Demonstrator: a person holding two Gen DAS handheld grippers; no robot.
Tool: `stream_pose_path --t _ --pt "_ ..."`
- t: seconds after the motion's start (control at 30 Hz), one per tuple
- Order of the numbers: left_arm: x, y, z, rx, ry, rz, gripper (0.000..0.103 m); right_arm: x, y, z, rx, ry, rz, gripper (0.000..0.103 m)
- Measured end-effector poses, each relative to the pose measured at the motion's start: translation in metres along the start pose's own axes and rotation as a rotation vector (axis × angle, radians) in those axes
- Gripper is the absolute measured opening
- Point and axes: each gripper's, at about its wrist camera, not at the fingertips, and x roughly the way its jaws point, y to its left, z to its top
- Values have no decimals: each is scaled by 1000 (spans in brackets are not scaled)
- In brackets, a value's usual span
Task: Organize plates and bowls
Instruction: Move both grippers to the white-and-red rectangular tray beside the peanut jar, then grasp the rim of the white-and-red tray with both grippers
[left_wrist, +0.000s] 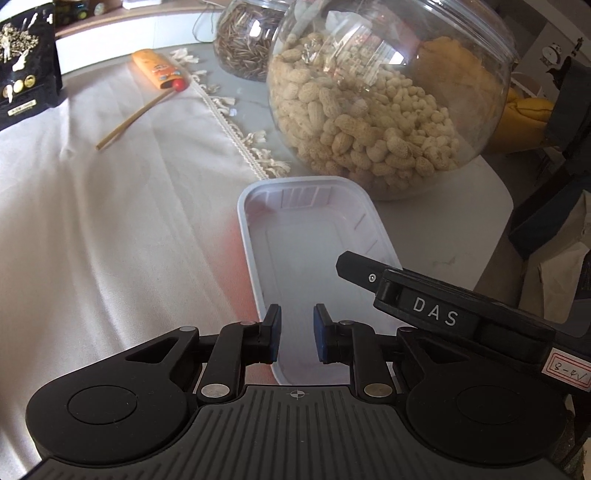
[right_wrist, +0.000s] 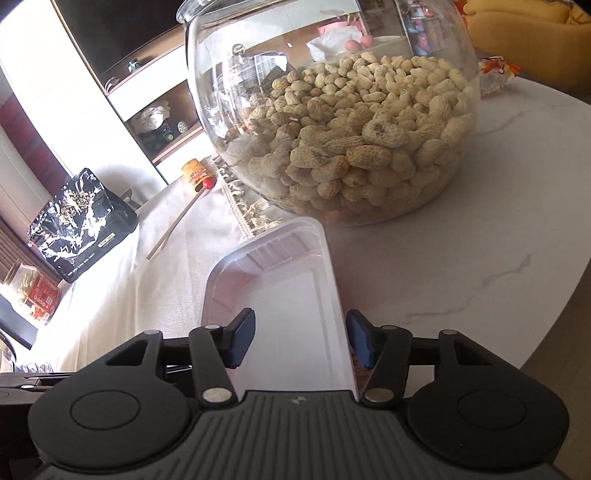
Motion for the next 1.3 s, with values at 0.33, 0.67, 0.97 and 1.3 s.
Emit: stream_pose_path --t 0.33,0.67,0.97,1.3 --pt "-39 47 -27 -94 -46 -34 18 7 44 -25 -77 61 116 43" --pt "-82 86 -28 -129 -213 128 19 26 68 -41 -167 90 20 43" --pt "-24 67 -4 -14 -144 166 19 28 67 -41 -182 71 4 43" --pt "-12 103 -22 -202 -57 -2 19 31 74 -43 -230 59 15 42"
